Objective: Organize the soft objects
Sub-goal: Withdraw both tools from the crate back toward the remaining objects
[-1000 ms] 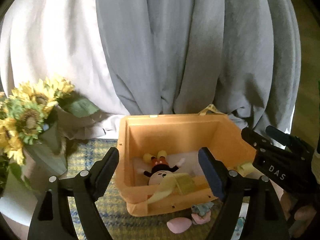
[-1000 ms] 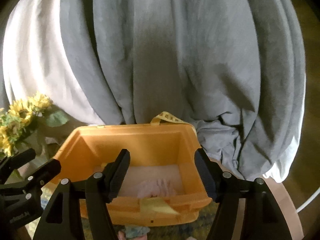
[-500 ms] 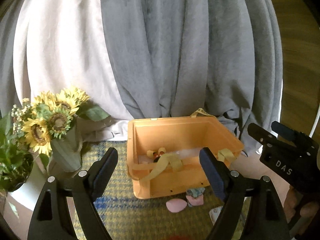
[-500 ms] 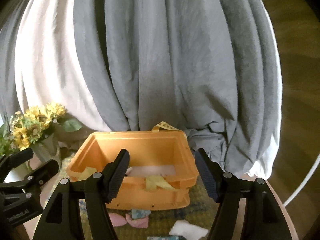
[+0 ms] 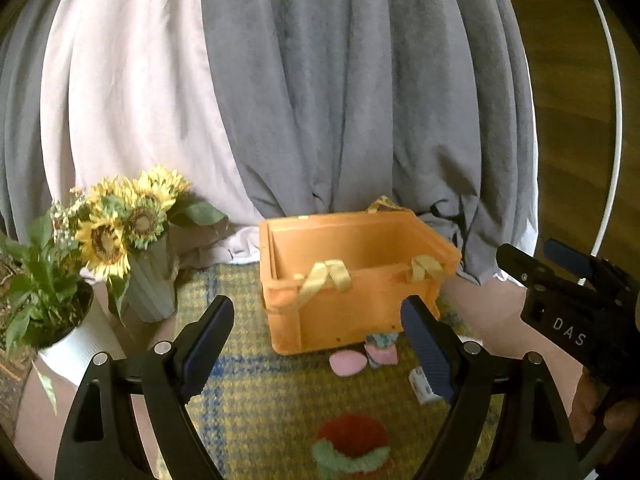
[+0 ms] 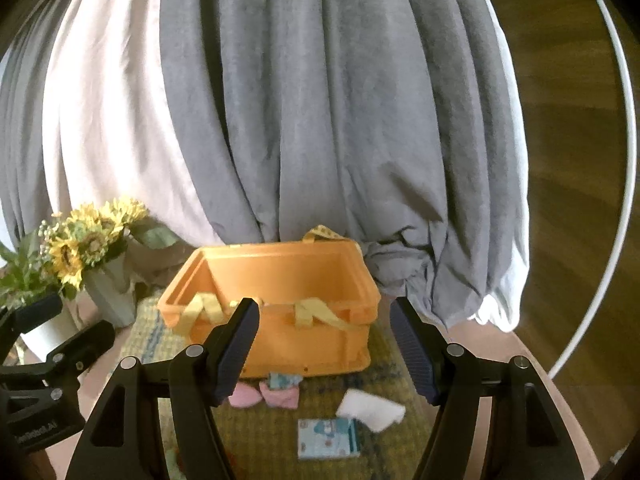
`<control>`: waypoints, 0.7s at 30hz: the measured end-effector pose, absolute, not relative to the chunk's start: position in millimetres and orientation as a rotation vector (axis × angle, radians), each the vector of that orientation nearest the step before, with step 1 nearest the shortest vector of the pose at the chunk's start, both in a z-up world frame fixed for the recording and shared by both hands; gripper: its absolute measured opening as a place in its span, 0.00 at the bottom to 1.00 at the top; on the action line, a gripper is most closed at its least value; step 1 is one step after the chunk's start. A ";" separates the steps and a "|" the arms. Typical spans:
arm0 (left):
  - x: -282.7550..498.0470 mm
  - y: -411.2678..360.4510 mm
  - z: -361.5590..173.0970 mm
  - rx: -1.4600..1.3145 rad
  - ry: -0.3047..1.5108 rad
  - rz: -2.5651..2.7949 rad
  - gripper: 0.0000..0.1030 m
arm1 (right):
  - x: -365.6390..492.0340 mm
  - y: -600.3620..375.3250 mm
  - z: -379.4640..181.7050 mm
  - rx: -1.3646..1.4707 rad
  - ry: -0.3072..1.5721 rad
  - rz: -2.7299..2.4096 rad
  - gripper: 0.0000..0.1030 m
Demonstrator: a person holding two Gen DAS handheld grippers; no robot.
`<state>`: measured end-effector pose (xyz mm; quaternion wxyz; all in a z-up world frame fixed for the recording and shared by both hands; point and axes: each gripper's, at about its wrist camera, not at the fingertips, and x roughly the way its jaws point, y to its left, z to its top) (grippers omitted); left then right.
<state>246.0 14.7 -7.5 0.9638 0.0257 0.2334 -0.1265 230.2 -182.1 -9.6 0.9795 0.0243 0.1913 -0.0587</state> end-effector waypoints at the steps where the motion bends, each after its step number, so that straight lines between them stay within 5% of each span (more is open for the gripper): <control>1: 243.1 14.8 -10.2 0.049 0.481 -0.259 0.83 | 226.6 -182.2 -11.3 0.052 0.391 -0.121 0.67; 21: 214.7 7.1 -63.3 0.097 0.591 -0.311 0.83 | 187.9 -184.2 -65.9 0.089 0.537 -0.146 0.67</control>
